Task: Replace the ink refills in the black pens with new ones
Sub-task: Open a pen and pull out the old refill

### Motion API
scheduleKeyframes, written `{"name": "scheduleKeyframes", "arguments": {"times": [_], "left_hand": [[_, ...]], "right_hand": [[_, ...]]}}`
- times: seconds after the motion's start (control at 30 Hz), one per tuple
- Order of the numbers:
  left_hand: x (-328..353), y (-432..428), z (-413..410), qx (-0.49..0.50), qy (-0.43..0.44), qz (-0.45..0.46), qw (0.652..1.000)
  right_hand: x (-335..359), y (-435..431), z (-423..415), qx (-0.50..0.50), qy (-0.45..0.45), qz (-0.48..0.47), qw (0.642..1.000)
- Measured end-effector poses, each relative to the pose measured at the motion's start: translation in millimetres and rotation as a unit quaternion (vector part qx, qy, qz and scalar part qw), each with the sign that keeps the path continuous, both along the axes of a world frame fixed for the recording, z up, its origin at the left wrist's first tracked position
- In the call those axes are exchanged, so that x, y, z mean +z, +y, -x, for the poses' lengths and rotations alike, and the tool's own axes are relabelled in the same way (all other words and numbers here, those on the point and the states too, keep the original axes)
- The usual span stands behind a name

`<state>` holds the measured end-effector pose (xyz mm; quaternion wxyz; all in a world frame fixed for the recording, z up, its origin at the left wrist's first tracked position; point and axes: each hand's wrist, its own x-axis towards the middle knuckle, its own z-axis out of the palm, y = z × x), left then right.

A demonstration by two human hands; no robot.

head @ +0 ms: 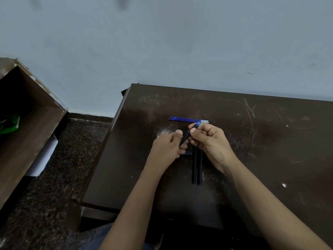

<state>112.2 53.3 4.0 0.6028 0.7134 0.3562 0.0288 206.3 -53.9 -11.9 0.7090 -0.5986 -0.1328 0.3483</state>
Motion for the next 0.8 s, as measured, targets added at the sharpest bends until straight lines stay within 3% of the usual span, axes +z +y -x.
{"name": "scheduleKeyframes", "arguments": {"times": [0.07, 0.2, 0.37, 0.6, 0.8], "left_hand": [[0.8, -0.7, 1.0, -0.012, -0.007, -0.006, 1.0], [-0.2, 4.8, 4.2, -0.008, -0.038, -0.112, 0.993], [0.0, -2.2, -0.4, -0.013, 0.01, 0.016, 1.0], [-2.5, 1.2, 1.6, -0.003, -0.037, -0.036, 0.999], [0.8, -4.5, -0.1, -0.049, 0.012, 0.023, 0.998]], "right_hand": [[0.1, -0.4, -0.8, -0.002, -0.018, 0.015, 1.0], [-0.6, -1.7, -1.3, -0.001, -0.037, 0.03, 0.999], [-0.3, -2.3, -0.4, 0.001, -0.036, 0.025, 0.999], [1.2, -2.4, 0.2, 0.004, -0.037, 0.034, 0.999], [1.1, -2.4, -0.2, -0.008, -0.037, 0.042, 0.998]]}}
